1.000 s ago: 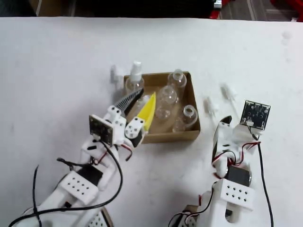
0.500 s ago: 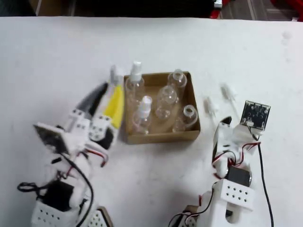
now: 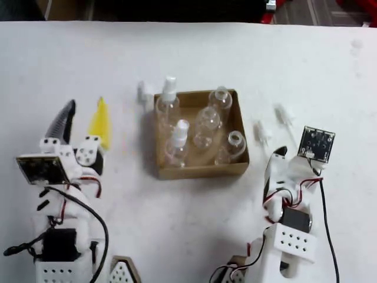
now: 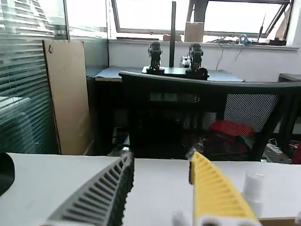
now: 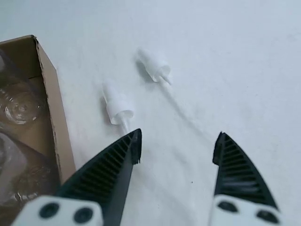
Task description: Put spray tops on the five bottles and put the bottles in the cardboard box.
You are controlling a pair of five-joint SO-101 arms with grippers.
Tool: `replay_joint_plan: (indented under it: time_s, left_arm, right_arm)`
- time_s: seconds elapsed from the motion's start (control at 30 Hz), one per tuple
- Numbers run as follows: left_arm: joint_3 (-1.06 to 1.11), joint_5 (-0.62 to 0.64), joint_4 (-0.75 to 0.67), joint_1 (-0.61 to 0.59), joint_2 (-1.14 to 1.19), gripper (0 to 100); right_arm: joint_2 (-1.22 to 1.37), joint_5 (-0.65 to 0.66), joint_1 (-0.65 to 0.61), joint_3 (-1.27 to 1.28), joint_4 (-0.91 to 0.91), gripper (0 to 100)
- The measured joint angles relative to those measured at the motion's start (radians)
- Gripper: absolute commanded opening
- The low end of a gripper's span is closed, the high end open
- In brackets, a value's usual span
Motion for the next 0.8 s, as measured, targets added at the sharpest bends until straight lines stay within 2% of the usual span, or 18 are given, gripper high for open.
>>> replay_joint_plan:
  time_s: [0.1, 0.27, 0.63, 0.8]
  left_arm:
    - [-0.068, -0.015, 0.006, -0.003, 0.089, 18]
    - [-0.296, -0.018, 0.035, -0.002, 0.437, 18]
    - [-1.183, -0.009, 0.448, 0.066, 1.465, 18]
    - [-1.616, 0.063, 0.647, 0.072, 1.886, 18]
  right_arm:
    - [0.000, 0.002, 0.002, 0.005, 0.000, 22.6]
    - [0.000, 0.002, 0.000, 0.005, 0.000, 22.6]
    - [0.000, 0.002, 0.000, 0.005, 0.000, 22.6]
    - [0.000, 0.002, 0.000, 0.005, 0.000, 22.6]
